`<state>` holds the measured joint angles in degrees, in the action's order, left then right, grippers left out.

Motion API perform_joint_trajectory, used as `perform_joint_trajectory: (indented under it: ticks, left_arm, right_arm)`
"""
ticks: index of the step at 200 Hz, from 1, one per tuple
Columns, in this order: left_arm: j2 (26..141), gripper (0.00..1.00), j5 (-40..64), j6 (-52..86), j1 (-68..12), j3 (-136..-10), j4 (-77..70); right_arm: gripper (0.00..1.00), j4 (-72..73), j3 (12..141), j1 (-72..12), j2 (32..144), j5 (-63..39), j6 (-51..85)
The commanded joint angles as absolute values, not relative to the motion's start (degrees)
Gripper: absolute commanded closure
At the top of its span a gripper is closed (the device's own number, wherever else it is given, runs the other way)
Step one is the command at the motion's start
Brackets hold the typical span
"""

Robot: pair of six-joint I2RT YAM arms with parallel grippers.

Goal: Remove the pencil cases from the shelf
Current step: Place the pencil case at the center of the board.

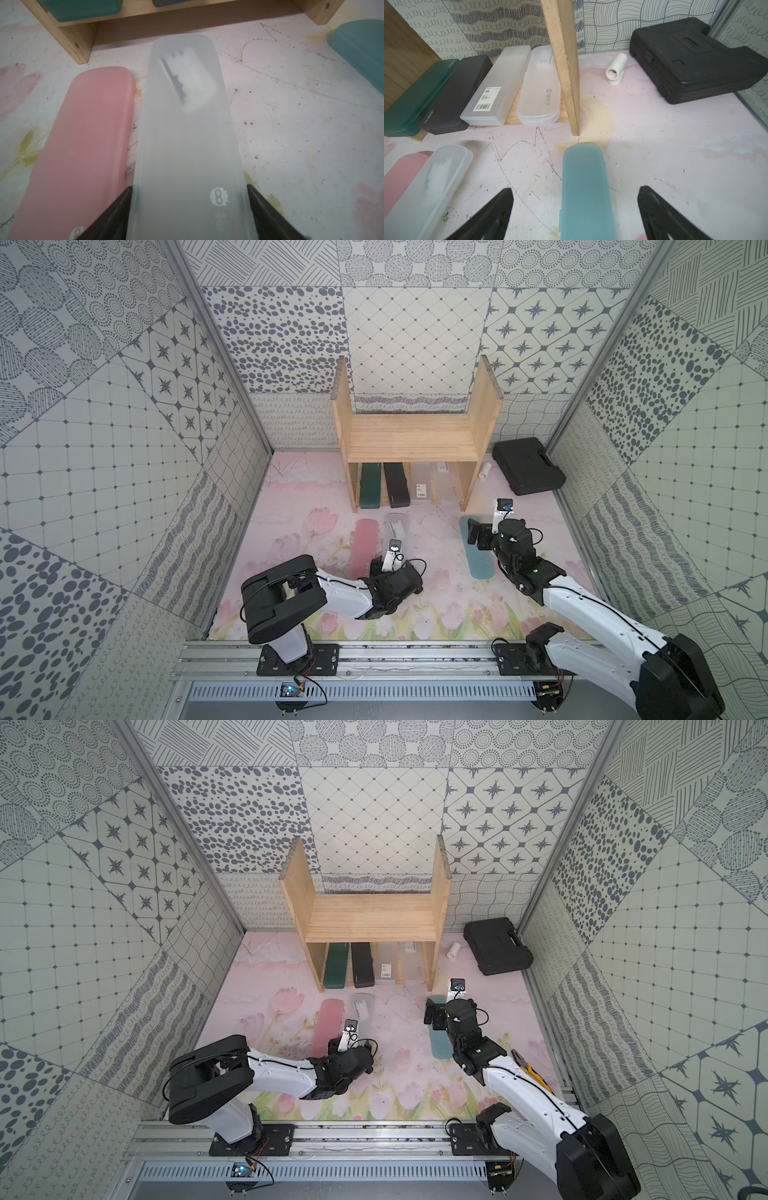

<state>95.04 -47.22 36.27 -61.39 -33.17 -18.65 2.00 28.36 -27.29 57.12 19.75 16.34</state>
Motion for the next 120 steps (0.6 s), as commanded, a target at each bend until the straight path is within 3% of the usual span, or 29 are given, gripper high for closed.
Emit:
perform_joint_trajectory:
  ticks: [1,120]
  left_arm:
    - [95.63,0.22,-52.2,41.92,-61.09,-32.58,-20.35]
    - [95.76,0.2,-52.8,45.73,-60.58,-29.31,-16.76]
  right_arm:
    - [0.02,4.74,27.84,-27.18,57.6,19.53,16.96]
    - [0.02,5.16,28.23,-27.18,58.95,17.63,16.79]
